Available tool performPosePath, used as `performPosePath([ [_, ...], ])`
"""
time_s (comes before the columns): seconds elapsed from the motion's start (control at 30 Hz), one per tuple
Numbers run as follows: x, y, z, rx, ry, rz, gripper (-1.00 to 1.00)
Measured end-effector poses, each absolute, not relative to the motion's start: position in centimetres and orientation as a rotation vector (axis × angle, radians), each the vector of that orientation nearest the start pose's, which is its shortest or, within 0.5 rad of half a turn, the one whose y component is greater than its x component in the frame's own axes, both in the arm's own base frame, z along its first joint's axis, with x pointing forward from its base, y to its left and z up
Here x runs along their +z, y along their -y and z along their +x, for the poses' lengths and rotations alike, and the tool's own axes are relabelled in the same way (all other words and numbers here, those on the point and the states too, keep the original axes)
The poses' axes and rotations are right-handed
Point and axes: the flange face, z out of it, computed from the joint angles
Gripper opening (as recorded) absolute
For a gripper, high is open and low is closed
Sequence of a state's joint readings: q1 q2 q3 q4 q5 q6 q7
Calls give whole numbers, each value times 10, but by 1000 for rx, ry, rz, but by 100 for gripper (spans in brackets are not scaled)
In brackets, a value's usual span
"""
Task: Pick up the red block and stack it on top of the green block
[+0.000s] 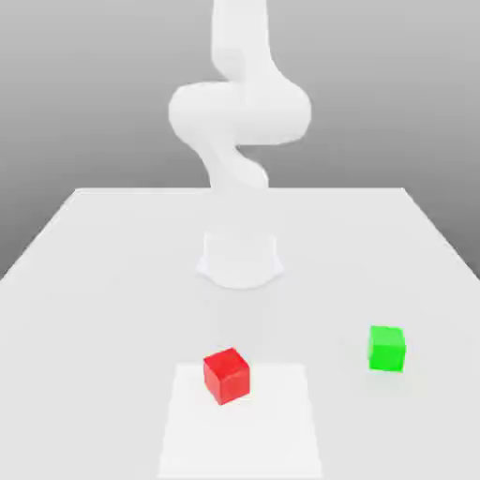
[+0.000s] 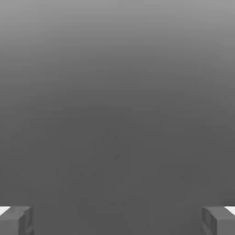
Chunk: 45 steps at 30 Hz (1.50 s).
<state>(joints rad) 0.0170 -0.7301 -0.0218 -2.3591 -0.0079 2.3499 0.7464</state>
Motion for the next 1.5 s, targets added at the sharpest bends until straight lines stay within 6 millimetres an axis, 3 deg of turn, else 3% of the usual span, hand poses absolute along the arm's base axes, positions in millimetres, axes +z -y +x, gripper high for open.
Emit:
performPosePath([
  [0.13,562,10,415,-783,-903,-2696,0],
  [0.3,437,14,429,-552,-764,-2875,0],
  [0.43,336,16,413,-336,-625,-2998,0],
  [0.57,234,19,370,-76,-450,-3097,0],
  [0.7,183,19,357,-6,-395,-3116,0],
  [0.8,155,20,355,-1,-397,-3118,0],
  [0.83,147,20,355,-1,-398,-3118,-100],
  [1.07,146,19,354,2,-398,-3117,-100],
  [1.3,202,20,354,1,-399,-3116,-100],
  [1.5,225,-86,348,2,-256,-3122,-100],
])
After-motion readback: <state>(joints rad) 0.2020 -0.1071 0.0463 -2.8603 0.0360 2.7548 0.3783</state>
